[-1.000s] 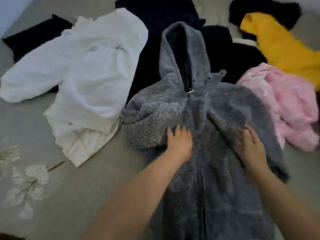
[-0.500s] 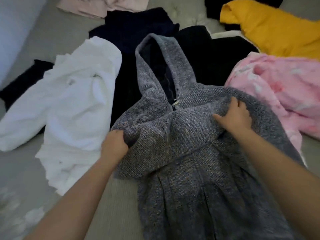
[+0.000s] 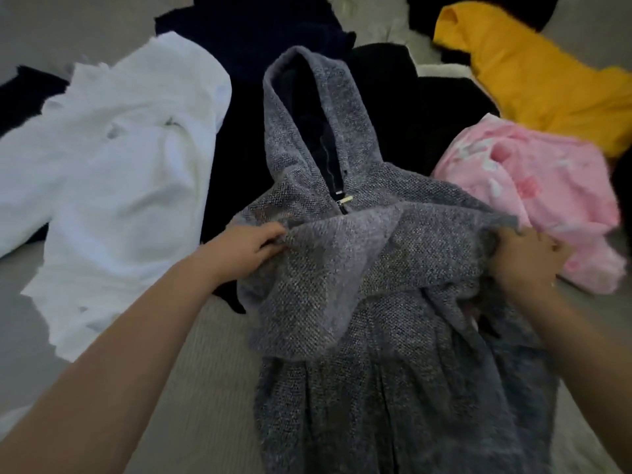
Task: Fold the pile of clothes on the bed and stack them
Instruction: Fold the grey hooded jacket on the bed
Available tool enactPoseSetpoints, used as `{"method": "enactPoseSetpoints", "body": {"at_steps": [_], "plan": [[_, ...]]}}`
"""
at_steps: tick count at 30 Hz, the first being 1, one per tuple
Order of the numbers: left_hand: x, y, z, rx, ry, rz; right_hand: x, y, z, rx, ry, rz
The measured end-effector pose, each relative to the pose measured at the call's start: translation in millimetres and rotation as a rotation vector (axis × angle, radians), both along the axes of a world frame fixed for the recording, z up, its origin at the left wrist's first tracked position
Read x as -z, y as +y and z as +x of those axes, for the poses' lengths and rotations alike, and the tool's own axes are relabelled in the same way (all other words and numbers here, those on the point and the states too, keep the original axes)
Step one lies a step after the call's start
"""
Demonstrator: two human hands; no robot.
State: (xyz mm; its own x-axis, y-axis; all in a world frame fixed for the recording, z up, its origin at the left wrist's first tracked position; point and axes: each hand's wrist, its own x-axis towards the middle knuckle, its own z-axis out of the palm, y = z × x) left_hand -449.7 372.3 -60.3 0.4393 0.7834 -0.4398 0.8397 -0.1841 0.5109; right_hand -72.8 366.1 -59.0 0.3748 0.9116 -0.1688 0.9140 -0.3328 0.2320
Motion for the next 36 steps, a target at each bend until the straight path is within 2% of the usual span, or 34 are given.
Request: {"method": "enactPoseSetpoints", "body": {"at_steps": [2, 4, 6, 10, 11, 14, 16, 20, 22, 24, 25, 27, 28, 30, 32, 33, 36], "plan": [[13.4, -1.5, -11.3, 0.076, 0.413, 0.019, 2.9, 7.2, -12.1, -0.026, 0.027, 0.043], [17.8, -5.6, -23.4, -0.006, 0.564, 0.106, 8.8, 18.2, -35.4, -0.269, 0.119, 0.155], [19.3, -6.1, -39.7, -0.085, 0.578, 0.12, 13.9, 34.1, -64.0, -0.478, 0.209, 0.165], [22.2, -10.7, -80.8, -0.066, 0.518, -0.115, 25.7, 70.0, -93.7, -0.498, 0.277, -0.378], [21.7, -10.5, -88.0, -0.069, 0.515, -0.148, 27.2, 71.9, -93.1, -0.519, 0.316, -0.445], [19.3, -2.4, -102.8, -0.107, 0.543, -0.143, 23.9, 72.2, -86.0, -0.552, 0.363, -0.312], [23.2, 5.1, -104.3, -0.142, 0.629, -0.088, 19.2, 75.4, -83.4, -0.572, 0.26, -0.17], [34.2, 13.7, -87.3, -0.221, 0.77, 0.158, 23.3, 89.5, -91.1, -0.587, 0.073, -0.052], [41.1, 9.6, -76.3, -0.325, 0.756, 0.254, 30.7, 89.1, -98.6, -0.505, -0.014, -0.132], [47.4, -4.9, -58.7, -0.452, 0.595, 0.415, 38.6, 78.2, -103.3, -0.457, -0.001, -0.158], [52.5, -16.3, -46.9, -0.467, 0.47, 0.542, 41.2, 69.6, -103.5, -0.443, 0.054, -0.126], [67.6, -48.0, -20.5, -0.337, 0.288, 0.749, 42.6, 46.4, -100.0, -0.432, 0.173, -0.027], [75.4, -65.5, -10.1, -0.213, 0.25, 0.726, 43.2, 34.0, -95.0, -0.451, 0.211, 0.035], [90.4, -93.6, 0.0, -0.051, 0.322, 0.453, 42.6, 8.4, -78.7, -0.484, 0.225, 0.106], [110.9, -109.5, -9.1, -0.085, 0.46, 0.143, 39.8, -12.3, -60.1, -0.469, 0.188, 0.008], [120.2, -113.1, -16.2, -0.161, 0.5, 0.052, 40.3, -19.2, -50.2, -0.451, 0.169, -0.065], [128.8, -111.5, -20.8, -0.235, 0.549, 0.003, 46.0, -23.9, -23.7, -0.339, 0.155, -0.218]]}}
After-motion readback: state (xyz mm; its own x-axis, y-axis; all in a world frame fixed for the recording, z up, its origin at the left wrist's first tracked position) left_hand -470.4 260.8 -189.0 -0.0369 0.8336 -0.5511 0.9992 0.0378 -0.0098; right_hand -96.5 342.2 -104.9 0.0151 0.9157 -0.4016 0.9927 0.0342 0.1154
